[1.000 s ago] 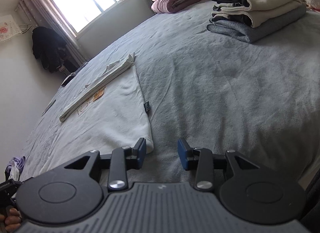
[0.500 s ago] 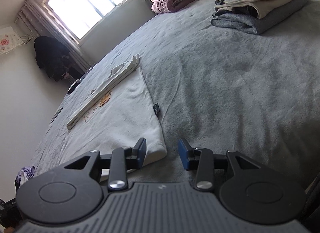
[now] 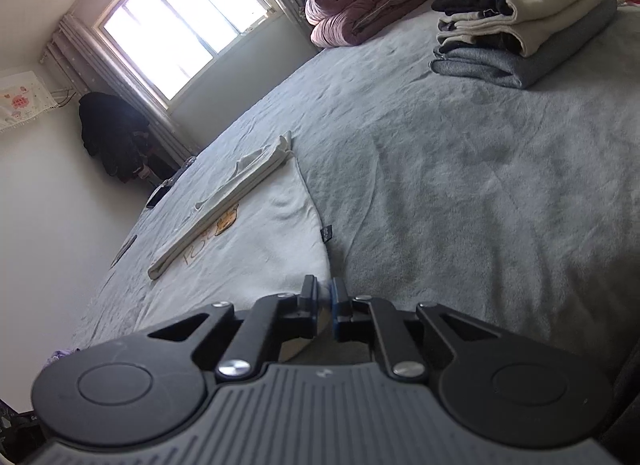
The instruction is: Fold clothes
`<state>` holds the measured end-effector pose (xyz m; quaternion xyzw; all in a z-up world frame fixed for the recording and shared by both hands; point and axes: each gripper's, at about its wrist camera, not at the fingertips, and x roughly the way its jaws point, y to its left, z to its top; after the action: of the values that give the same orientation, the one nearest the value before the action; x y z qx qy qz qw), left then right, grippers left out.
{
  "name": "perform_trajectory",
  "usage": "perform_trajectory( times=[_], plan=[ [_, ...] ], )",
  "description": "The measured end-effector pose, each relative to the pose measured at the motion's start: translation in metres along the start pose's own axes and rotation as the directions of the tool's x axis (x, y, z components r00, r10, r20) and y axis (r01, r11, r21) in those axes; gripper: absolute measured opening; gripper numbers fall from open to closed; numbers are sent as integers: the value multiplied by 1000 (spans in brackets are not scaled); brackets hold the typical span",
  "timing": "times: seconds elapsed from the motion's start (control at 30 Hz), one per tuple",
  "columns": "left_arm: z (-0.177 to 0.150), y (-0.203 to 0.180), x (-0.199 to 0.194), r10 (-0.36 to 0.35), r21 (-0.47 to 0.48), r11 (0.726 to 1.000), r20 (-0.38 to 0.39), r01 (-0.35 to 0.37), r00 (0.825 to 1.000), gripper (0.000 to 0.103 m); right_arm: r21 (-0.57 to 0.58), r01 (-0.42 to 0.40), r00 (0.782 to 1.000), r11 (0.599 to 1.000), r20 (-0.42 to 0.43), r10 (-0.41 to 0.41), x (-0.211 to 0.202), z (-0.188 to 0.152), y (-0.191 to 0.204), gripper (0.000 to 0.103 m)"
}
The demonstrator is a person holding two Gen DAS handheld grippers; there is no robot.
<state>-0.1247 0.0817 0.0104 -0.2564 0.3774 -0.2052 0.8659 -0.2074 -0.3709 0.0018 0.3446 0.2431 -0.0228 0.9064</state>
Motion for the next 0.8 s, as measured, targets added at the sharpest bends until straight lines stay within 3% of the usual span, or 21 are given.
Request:
perform_trajectory(
  times=[0.33,0.6,0.8],
  plan=[
    [6,-23,-21,66,84,994,16,-67,998,8,13,-32,997,999,64,31,-22,6,2,8],
    [-1,-34,-38,100,161,982,13,-101,995,8,-75,-16,994,997,108,25,-50,9,12,7],
    [-15,-45,-21,251,236,941,-13,-241,968,9,-154,55,998,987,0,-56,-35,1,16,8]
  ],
)
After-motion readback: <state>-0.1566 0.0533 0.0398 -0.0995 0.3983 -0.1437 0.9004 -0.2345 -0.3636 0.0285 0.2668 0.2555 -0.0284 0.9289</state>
